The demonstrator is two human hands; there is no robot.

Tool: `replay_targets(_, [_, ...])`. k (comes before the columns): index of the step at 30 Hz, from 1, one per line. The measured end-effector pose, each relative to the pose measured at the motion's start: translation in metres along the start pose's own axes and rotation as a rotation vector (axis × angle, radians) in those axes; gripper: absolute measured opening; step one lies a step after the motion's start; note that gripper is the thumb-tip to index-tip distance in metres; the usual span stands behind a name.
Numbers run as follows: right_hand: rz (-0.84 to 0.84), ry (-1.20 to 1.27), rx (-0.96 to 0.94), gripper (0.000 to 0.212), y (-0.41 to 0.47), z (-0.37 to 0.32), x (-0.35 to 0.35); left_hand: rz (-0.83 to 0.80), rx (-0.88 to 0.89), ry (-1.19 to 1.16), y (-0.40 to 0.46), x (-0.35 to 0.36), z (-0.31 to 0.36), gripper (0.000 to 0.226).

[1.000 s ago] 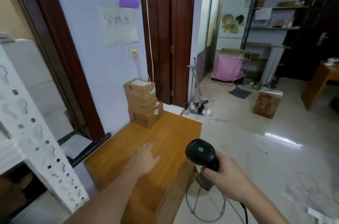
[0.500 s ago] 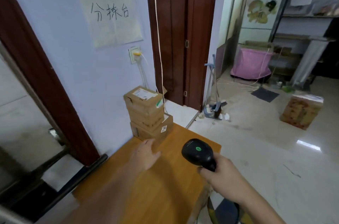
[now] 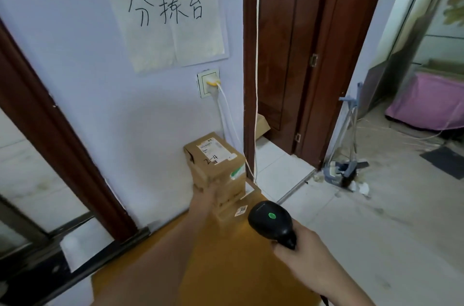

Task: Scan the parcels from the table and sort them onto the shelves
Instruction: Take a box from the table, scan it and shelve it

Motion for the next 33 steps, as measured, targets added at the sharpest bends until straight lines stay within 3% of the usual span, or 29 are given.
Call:
replay_targets(5, [0.004,0.084,0.041,0.04,0.035,0.015,-0.003,-0.092,-0.125,-0.33,0.051,0.018,0.012,0.124])
replay_targets(8, [-0.009,0.089,0.072,0.039,0.048,0.024,-0.002,-0.032,-0.241,-0.309,0.062,0.018,0.013,0.138])
replay_targets(12, [-0.012,0.081,0.11,0.032,0.065,0.04,0.002,-0.065,-0.258,-0.316,0.071,0.016,0.01,0.135])
replay_targets(17, [-0.037,0.061,0.086,0.032,0.083,0.047,0.013,-0.069,-0.179,-0.306,0.066,0.015,0.013,0.108])
replay_targets(25, [0.0,0.086,0.05,0.018,0.094,0.044,0.01,-0.046,-0.039,-0.303,0.056,0.021,0.005,0.088])
replay_targets(33, [0.016,0.102,0.013,0.01,0.091,0.032,0.009,0.003,-0.068,-0.304,0.049,0.014,-0.012,0.093])
Point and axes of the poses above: each hand's wrist, its own y-axis towards the middle knuckle, its own x-axis out of the palm, z = x × y, the point moved 8 cm from there along y, towards the middle knuckle, and after that the axes turned 13 degrees about -x, right-handed, at the moved point
